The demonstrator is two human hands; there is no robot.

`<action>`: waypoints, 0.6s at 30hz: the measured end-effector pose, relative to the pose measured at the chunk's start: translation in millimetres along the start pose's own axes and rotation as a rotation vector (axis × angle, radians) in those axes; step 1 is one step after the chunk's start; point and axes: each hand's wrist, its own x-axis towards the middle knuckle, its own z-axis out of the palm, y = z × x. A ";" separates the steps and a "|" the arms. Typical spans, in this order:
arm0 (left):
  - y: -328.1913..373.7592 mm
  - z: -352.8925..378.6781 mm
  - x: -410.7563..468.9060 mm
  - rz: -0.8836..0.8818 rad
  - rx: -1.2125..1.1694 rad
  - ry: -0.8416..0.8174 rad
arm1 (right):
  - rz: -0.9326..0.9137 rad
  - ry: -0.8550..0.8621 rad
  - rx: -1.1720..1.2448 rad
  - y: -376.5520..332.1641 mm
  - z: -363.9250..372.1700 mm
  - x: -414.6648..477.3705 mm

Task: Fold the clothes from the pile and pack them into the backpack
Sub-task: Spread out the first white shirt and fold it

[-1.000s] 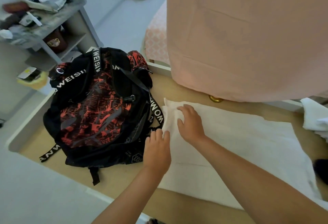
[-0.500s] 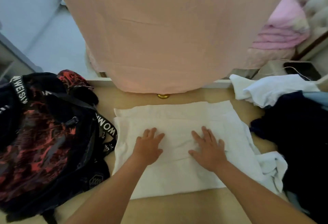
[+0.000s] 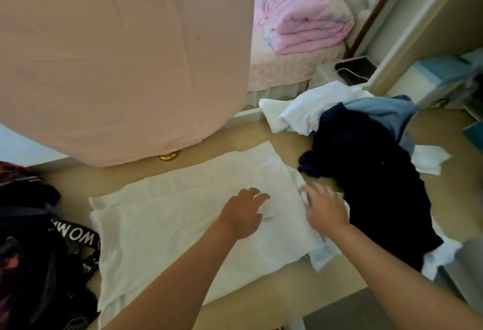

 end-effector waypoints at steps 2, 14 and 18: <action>7.7 10.6 5.3 -0.036 0.027 -0.126 | -0.002 -0.129 -0.146 14.9 -3.1 -2.2; 41.1 -18.0 5.7 -0.124 -0.650 0.083 | 0.015 0.099 -0.165 -18.0 -88.1 20.1; 65.7 -59.8 0.9 -0.159 -1.041 0.196 | 0.120 0.065 0.279 -69.7 -127.4 31.1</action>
